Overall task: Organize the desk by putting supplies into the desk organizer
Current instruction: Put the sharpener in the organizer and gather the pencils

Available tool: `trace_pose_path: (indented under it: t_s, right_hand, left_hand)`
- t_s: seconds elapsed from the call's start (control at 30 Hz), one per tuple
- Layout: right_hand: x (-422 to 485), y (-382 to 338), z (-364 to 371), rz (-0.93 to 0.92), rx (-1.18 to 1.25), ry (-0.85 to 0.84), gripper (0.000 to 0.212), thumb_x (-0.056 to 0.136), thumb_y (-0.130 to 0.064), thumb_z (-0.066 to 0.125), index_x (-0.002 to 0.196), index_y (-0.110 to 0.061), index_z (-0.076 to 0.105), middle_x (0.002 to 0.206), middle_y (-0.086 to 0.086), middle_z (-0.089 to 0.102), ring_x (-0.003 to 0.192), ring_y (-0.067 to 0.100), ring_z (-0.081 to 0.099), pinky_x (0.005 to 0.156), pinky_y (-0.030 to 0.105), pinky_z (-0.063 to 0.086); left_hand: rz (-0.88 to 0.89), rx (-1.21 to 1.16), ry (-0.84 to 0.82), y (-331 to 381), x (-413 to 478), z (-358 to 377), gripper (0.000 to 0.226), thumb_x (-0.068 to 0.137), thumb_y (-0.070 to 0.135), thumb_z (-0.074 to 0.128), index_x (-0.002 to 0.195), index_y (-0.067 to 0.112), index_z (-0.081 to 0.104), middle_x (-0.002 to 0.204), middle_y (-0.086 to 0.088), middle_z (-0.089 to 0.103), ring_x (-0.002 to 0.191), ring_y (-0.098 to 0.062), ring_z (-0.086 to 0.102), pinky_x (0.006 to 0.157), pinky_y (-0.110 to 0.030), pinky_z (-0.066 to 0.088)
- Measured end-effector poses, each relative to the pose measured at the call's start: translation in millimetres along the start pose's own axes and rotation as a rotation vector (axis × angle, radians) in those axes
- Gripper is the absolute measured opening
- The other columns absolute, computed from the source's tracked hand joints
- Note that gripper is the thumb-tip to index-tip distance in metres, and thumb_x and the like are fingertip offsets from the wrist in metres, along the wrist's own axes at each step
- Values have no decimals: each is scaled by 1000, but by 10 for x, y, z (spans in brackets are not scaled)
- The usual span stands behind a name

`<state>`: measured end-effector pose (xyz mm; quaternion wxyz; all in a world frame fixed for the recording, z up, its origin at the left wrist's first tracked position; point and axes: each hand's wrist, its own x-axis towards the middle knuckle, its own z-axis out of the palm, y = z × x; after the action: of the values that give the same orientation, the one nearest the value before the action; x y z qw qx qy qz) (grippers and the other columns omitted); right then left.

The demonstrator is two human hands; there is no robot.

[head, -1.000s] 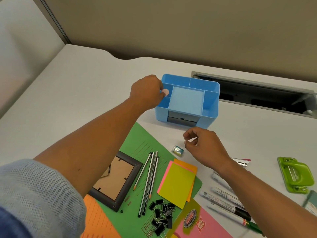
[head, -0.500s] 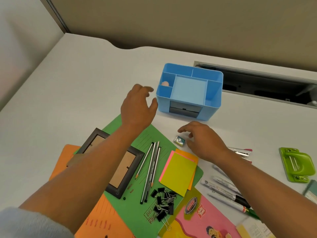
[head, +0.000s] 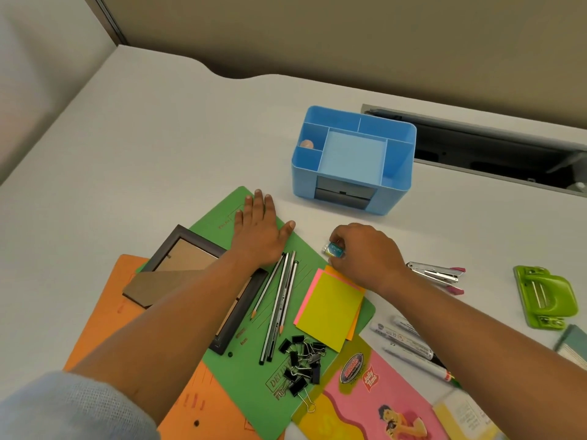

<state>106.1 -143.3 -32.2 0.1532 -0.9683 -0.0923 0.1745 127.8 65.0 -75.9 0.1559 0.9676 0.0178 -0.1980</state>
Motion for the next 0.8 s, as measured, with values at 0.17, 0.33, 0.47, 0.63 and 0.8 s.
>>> trace_pose_path:
  t_s: [0.17,0.33,0.47,0.63,0.8]
  right_hand:
    - [5,-19,-50,16,62,76,30,84,-32,64,113,-27,62,112,-3,61,94,20,59,77,33,51]
    - [52,-59,-417,-66,168,227,31,81,-24,69,111,-21,66,106,-1,61,91,17,58,80,29,48]
    - [222,-105,-777,-109,214,336,33,77,-16,70,109,-22,69,102,0,61,88,16,60,81,31,51]
    - [547,-247,-1095,-144,213,400,25,74,-20,74,99,-23,67,100,0,58,84,17,60,78,35,55]
    - [905,-326,-1195,-162,105,367,26,74,-24,74,98,-21,64,97,1,57,91,21,56,76,32,48]
  left_hand:
    - [-10,19,-4,24,8,46,78,99,56,22,151,11,-17,158,-11,-25,145,-28,-25,116,-46,-13]
    - [-11,51,36,27,2,99,78,99,56,20,151,11,-17,158,-11,-25,145,-29,-25,117,-47,-12]
    - [-24,75,43,47,1,103,77,99,56,18,151,10,-17,158,-12,-25,145,-29,-24,116,-47,-12]
    - [-19,91,57,43,8,119,77,98,56,15,151,10,-17,158,-12,-25,145,-30,-24,117,-47,-11]
    - [-18,89,72,46,-1,144,78,98,57,13,151,10,-18,157,-13,-26,145,-31,-24,117,-48,-11]
